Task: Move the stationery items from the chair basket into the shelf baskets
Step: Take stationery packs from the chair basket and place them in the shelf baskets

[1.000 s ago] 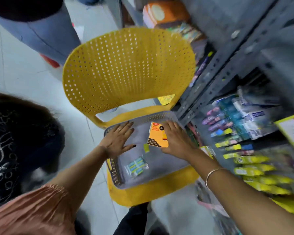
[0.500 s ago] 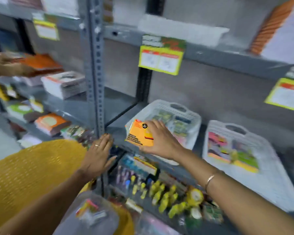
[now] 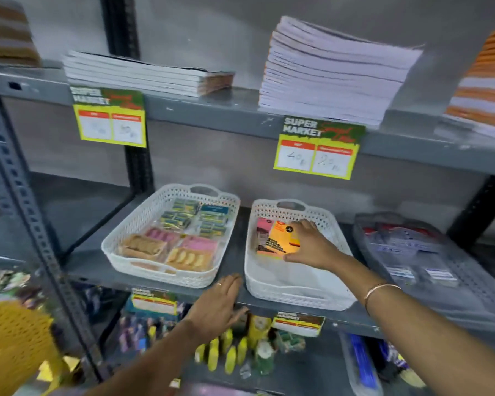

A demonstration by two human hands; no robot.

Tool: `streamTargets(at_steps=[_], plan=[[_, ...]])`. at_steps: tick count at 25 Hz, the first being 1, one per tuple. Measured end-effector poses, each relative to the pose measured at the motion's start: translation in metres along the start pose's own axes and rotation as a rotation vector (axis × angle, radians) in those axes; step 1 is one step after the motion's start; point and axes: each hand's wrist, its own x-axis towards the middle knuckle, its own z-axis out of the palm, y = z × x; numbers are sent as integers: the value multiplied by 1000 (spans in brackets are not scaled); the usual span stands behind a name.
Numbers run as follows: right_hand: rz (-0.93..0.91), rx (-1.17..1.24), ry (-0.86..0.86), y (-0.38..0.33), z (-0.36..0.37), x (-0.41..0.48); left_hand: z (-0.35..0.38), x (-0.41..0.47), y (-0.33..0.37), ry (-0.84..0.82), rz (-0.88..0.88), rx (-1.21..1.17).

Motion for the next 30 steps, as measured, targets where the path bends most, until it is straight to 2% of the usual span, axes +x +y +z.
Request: streamTargets(at_steps=[4,10,30], plan=[[58,35,-151,31,25,-8,19,3,-3,-128,-84,43],[36,56,-294,27,61,1,25,9,-10,-179,-93,77],[-20,8,-410,16,70,18,26,9,-8,-249,-138,46]])
